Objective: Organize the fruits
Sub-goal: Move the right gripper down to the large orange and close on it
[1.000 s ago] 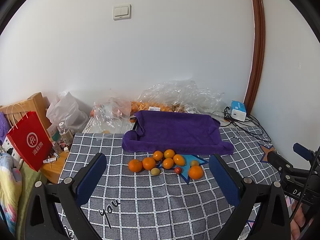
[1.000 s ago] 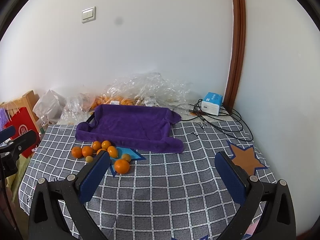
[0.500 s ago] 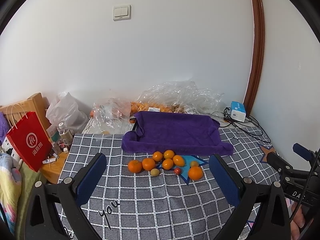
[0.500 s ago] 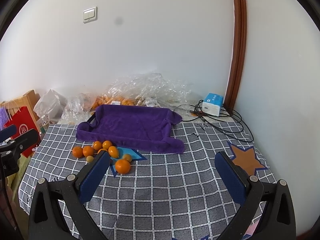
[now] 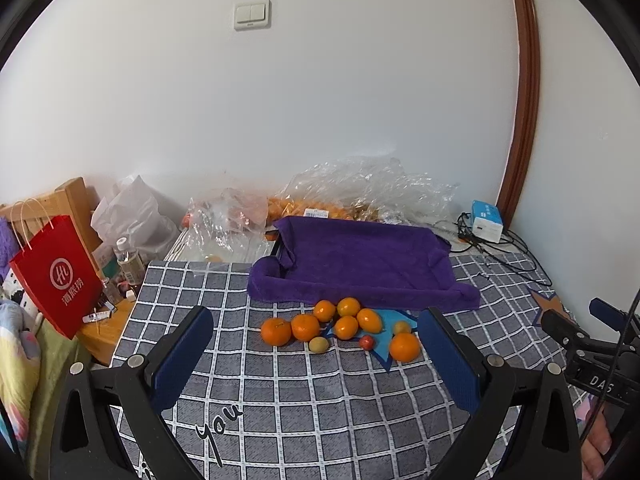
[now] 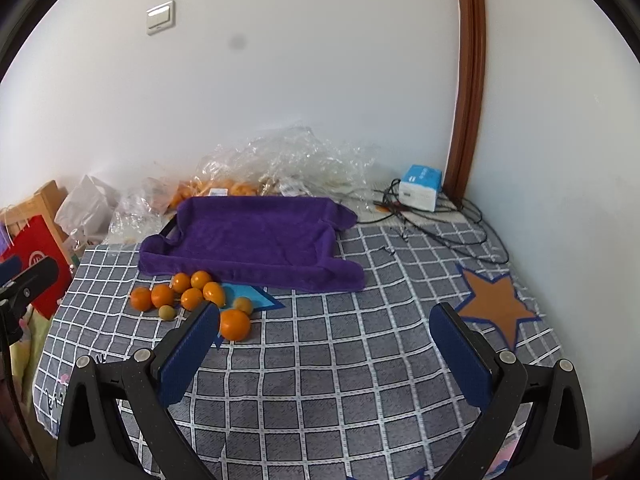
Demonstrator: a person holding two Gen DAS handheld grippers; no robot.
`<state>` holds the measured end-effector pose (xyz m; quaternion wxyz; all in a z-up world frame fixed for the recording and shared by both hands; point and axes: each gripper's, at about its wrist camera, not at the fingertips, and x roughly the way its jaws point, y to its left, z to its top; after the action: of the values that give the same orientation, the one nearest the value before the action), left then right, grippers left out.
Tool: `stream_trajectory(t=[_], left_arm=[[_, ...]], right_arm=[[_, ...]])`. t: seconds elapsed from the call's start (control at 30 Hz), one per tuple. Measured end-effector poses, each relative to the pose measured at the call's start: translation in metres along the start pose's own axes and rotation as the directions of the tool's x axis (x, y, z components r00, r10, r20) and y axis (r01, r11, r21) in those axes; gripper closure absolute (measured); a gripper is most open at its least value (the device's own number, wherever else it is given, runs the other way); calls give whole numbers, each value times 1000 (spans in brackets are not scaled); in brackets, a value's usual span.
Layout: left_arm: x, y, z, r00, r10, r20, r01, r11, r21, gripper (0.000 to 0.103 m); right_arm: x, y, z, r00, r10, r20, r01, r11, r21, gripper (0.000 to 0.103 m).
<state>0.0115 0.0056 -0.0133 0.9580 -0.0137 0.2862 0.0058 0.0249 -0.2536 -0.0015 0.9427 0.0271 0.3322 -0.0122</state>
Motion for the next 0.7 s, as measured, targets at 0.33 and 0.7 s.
stream_trajectory(t=[0.33, 0.7], left_arm=[[55, 28, -26, 996, 13, -83, -17, 999, -41, 5], [110, 65, -52, 982, 16, -187, -28, 998, -61, 23]], right_arm=[[54, 13, -25, 995, 100, 2, -100, 993, -56, 0], [119, 58, -44, 986, 145, -79, -153, 981, -120, 16]])
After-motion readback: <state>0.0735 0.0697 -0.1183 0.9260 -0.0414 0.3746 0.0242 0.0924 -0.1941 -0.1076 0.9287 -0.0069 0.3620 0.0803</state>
